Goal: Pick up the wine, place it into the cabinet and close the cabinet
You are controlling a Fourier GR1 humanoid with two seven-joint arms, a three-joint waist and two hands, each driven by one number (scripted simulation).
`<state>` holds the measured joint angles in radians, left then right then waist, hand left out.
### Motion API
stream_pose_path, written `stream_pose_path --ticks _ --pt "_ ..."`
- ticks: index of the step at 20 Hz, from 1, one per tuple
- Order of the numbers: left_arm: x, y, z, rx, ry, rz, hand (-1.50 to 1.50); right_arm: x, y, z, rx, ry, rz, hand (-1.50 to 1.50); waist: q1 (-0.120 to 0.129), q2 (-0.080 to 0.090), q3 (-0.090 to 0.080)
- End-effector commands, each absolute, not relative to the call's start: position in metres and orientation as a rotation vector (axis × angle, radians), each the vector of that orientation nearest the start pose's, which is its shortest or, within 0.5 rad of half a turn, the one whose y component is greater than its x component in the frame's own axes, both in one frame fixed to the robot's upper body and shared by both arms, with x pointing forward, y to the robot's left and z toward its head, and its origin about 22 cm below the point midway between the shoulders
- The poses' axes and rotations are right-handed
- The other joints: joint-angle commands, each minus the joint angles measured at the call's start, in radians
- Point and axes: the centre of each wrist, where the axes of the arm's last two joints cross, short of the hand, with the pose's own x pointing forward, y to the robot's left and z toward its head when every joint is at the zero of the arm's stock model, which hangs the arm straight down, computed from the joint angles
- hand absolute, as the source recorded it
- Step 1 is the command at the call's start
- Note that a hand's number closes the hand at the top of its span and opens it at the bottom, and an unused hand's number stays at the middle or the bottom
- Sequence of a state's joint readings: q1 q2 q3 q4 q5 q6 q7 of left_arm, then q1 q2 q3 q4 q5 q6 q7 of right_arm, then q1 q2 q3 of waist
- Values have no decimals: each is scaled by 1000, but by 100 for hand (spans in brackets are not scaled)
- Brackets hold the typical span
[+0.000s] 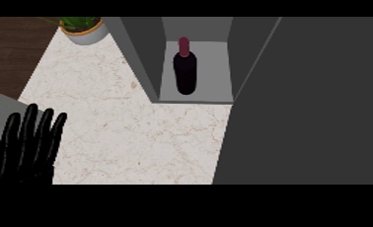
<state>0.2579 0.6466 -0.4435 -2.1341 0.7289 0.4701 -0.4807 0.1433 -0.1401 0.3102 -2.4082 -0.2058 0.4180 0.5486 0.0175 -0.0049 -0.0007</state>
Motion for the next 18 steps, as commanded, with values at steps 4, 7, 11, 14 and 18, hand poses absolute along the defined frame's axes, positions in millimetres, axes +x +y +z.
stream_pose_path --ticks 4,7,11,14,18 --pt "125 279 100 -205 -1930 232 -150 118 -151 179 580 -1660 730 150 -3 -1 -1" --pt "116 305 88 -191 -1923 205 -150 123 -128 180 567 -1690 743 150 4 -2 -2" --pt "111 325 94 -192 -1952 209 -150 118 -94 186 545 -1704 780 150 13 -4 -3" --pt "114 341 92 -197 -1932 204 -150 129 -75 190 504 -1765 801 150 8 0 -2" --pt "110 363 103 -183 -1957 162 -150 150 -52 191 436 -1789 795 150 20 1 -2"
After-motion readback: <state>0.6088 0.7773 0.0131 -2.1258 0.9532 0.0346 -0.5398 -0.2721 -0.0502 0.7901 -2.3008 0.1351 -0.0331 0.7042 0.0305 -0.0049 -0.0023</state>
